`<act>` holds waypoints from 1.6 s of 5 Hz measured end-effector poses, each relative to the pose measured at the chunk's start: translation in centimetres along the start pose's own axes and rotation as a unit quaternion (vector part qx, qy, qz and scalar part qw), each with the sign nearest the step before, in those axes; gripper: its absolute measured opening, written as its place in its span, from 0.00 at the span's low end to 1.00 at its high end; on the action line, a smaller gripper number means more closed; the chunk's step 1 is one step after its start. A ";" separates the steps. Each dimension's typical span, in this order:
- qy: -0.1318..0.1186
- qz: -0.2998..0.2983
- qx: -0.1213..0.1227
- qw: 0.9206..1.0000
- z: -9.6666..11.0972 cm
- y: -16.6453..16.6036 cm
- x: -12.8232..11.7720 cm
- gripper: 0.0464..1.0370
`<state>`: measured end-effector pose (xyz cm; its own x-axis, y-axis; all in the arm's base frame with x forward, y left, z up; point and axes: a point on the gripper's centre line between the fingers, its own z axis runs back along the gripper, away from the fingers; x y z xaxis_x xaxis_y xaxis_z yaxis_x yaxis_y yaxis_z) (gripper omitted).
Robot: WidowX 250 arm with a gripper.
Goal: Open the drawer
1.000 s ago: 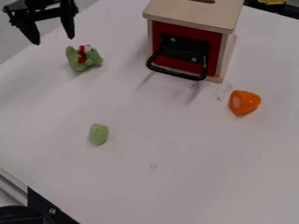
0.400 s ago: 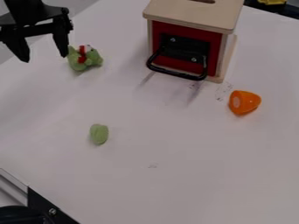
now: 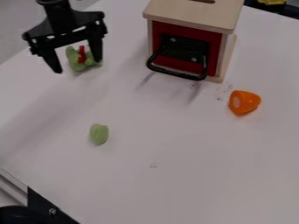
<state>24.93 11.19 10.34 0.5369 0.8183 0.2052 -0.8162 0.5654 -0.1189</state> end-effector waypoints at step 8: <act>0.042 0.283 -0.005 0.958 -8.9 -12.5 -3.2 0.65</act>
<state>35.29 2.44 2.49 0.0248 0.9994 0.0256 -0.9797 0.0294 -0.1981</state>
